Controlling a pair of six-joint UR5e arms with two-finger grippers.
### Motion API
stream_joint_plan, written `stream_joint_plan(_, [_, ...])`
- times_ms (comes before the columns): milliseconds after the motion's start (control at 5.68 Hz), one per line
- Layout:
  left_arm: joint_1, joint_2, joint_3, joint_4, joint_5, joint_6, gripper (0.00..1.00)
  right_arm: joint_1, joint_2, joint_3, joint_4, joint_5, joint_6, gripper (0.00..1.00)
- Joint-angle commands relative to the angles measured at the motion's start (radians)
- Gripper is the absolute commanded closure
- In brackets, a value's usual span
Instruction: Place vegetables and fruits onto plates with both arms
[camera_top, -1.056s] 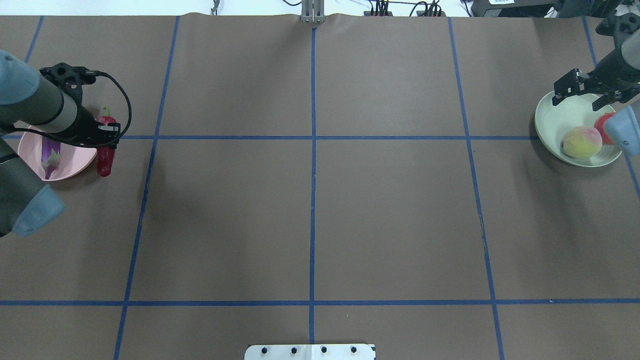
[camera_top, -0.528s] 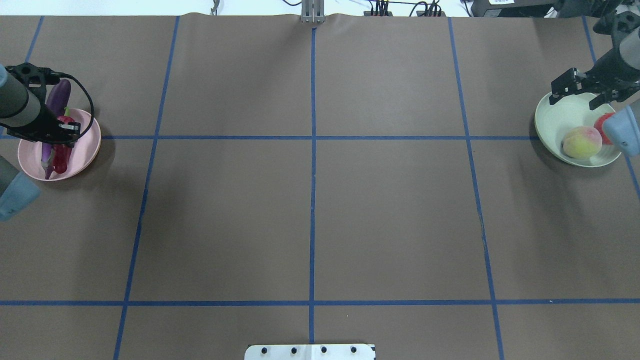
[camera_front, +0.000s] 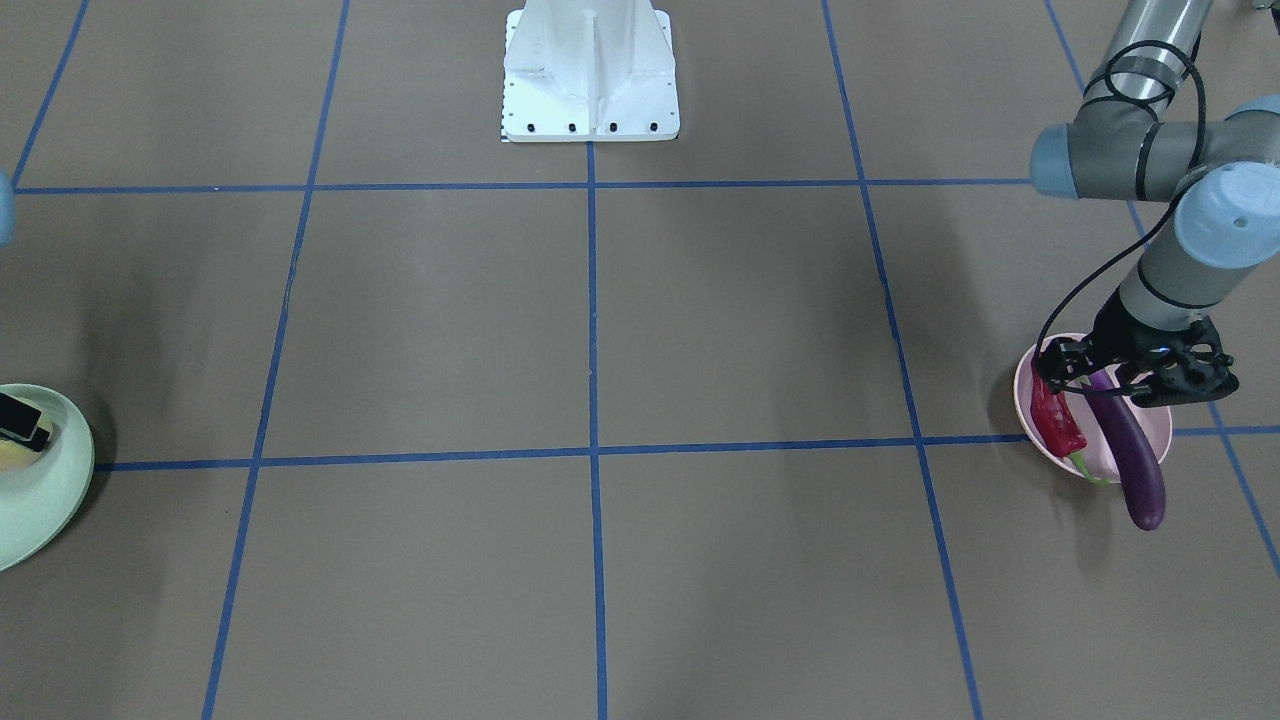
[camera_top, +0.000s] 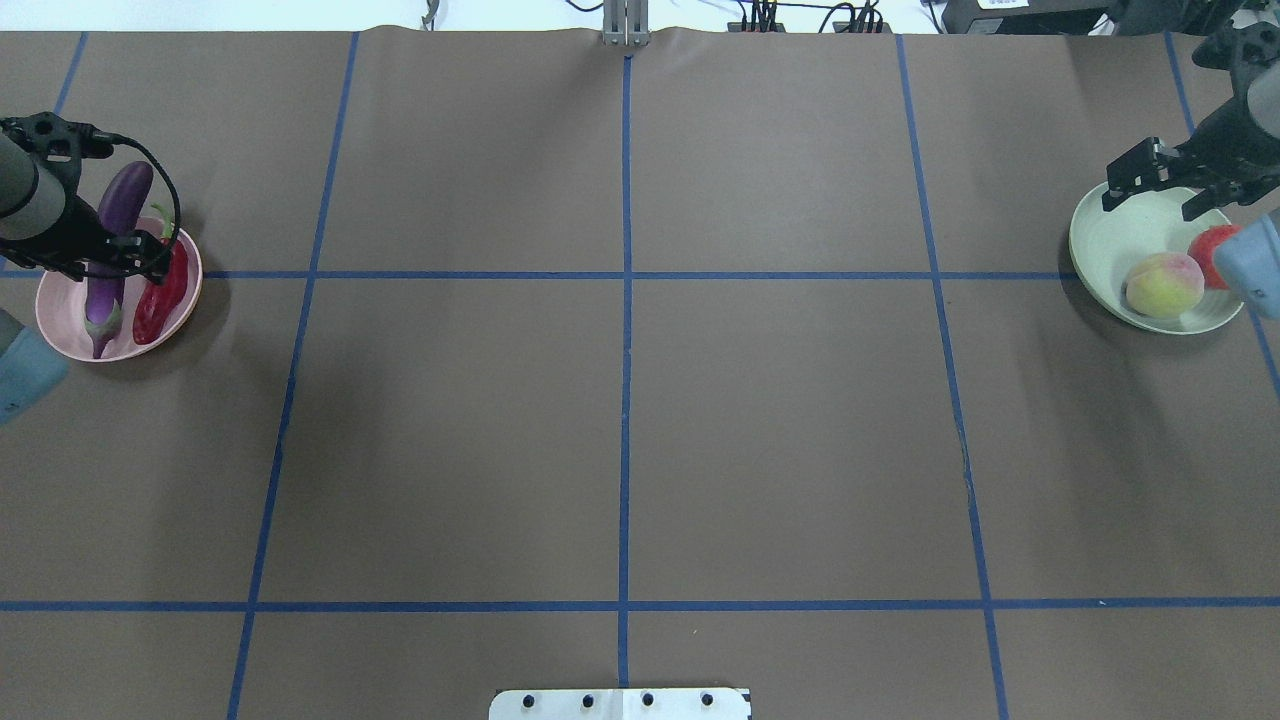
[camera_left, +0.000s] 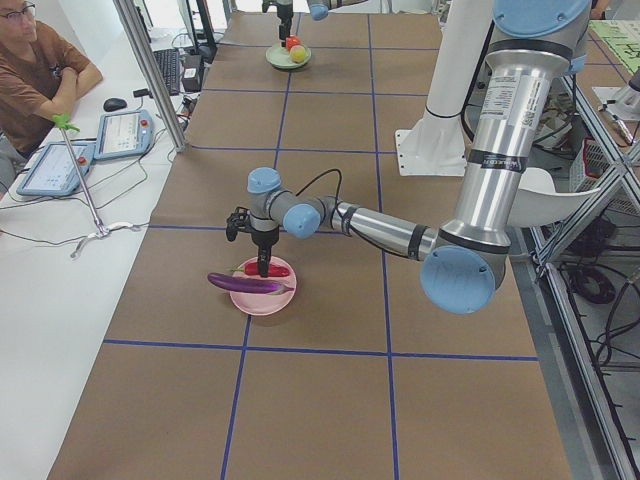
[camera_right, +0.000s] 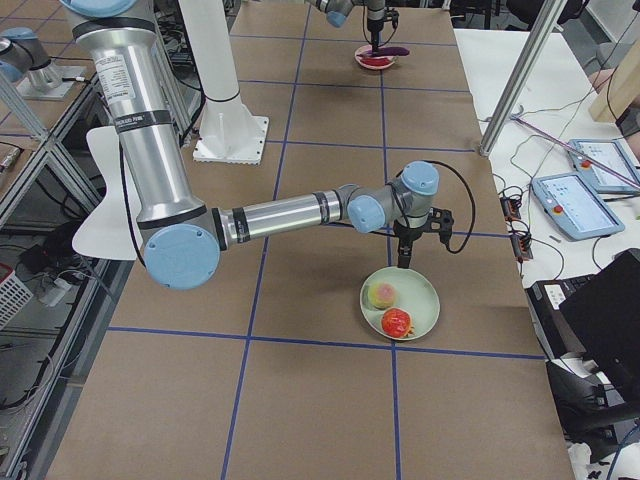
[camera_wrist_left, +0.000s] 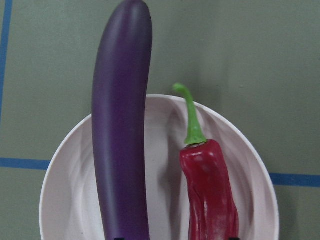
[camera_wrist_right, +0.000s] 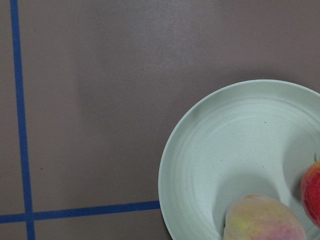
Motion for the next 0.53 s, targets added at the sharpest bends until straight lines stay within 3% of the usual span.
stream_joint_plan(0, [-0.099, 0.111, -0.132, -0.003, -0.143, 0.157, 0.00, 0.059, -0.069, 0.076, -0.012, 0.009, -0.039, 0.00])
stream_joint_plan(176, [-0.144, 0.124, -0.133, 0.003, -0.194, 0.219, 0.00, 0.127, -0.086, 0.064, -0.025, 0.069, -0.150, 0.00])
stream_joint_plan(352, [-0.185, 0.142, -0.124, 0.006, -0.193, 0.326, 0.00, 0.193, -0.088, 0.088, -0.149, 0.075, -0.276, 0.00])
